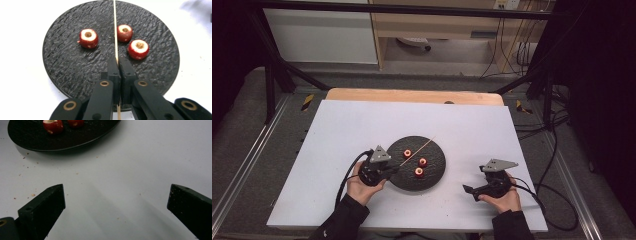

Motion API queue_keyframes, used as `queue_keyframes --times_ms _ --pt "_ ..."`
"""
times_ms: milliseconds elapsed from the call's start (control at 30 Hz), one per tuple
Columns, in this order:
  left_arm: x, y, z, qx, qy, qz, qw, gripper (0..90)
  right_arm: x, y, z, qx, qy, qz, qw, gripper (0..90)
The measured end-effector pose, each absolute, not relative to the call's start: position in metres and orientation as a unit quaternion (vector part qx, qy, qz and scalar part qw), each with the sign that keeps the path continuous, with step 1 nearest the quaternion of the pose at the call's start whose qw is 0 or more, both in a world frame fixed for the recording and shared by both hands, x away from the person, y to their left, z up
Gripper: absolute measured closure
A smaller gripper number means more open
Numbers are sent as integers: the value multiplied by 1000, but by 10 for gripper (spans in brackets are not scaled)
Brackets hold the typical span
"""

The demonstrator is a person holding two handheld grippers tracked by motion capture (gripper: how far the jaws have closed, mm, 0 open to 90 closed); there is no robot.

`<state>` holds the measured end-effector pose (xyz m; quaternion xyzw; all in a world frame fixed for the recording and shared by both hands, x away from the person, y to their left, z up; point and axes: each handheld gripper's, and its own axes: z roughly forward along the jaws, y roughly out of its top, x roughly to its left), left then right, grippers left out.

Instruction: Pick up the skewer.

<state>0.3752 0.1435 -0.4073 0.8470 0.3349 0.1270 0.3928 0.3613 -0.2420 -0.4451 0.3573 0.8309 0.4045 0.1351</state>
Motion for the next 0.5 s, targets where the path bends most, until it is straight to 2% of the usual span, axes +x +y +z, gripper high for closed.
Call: queue_keyframes --times_ms 500 --pt "370 134 -400 870 285 107 387 885 362 -192 -420 283 864 378 174 28"
